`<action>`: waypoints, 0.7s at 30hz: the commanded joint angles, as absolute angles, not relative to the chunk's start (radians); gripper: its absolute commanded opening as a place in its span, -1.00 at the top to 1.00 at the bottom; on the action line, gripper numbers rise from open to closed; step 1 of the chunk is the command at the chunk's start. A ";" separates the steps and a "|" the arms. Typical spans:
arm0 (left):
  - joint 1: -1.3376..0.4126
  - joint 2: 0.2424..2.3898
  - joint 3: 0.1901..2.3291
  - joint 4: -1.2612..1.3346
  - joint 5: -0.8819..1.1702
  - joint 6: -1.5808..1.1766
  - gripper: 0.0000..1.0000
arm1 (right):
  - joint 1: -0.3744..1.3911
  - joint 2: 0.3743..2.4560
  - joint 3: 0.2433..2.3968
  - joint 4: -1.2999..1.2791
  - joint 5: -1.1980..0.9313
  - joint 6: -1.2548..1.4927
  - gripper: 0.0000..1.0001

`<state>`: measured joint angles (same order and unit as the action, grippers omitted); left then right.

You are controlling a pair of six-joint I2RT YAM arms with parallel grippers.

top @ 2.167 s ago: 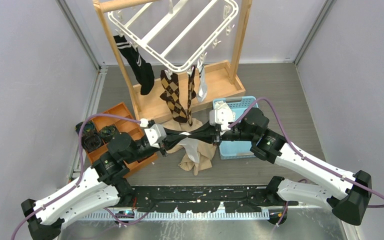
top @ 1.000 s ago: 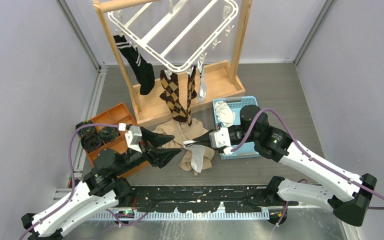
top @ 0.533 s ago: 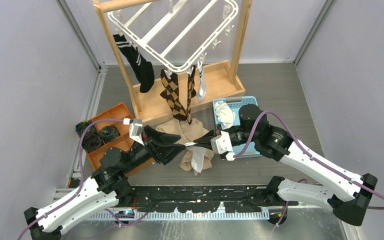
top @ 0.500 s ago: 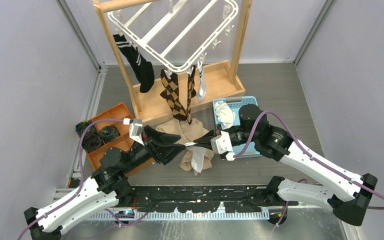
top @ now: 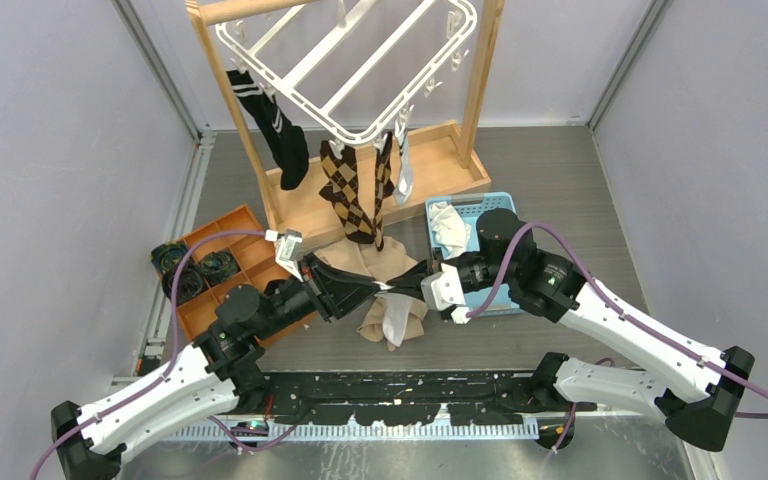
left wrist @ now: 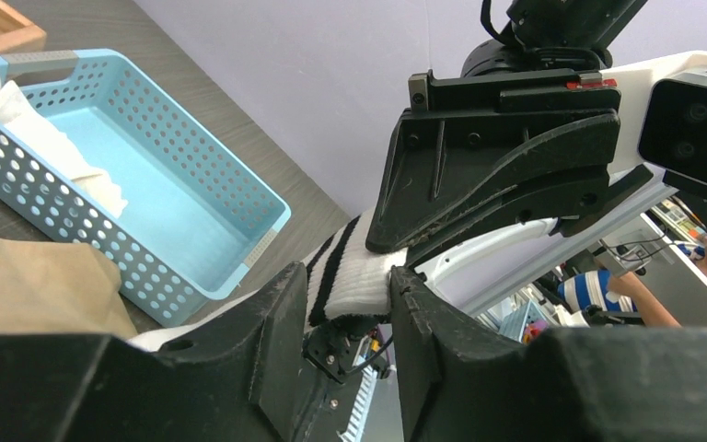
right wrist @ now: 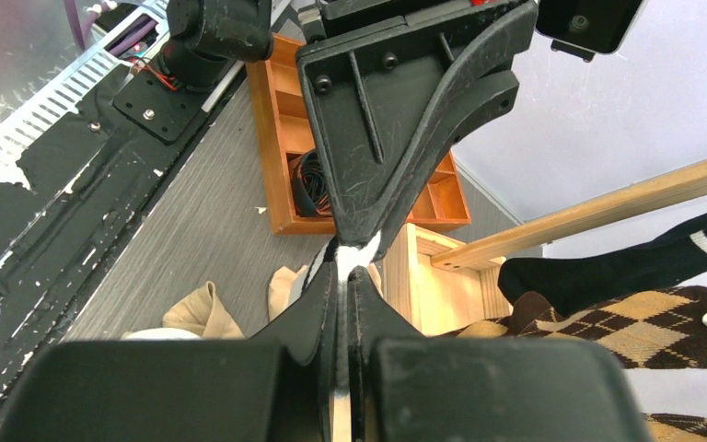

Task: Clip the socks to the hanger
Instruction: Pick up the sock from the bin.

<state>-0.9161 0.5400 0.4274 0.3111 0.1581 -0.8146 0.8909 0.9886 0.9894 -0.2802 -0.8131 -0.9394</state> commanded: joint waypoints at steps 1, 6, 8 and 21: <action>-0.916 0.541 0.476 0.364 0.171 -0.812 0.70 | 0.901 0.987 1.022 -0.282 -0.817 -0.961 0.98; -0.916 0.548 0.492 0.349 0.195 -0.745 0.99 | 0.901 0.979 1.014 -0.284 -0.807 -0.953 0.85; -0.916 0.546 0.510 0.321 0.225 -0.645 1.00 | 0.902 0.967 0.995 -0.236 -0.781 -0.873 0.43; -0.916 0.544 0.532 0.264 0.240 -0.416 1.00 | 0.902 0.869 0.840 0.041 -0.617 -0.446 -0.23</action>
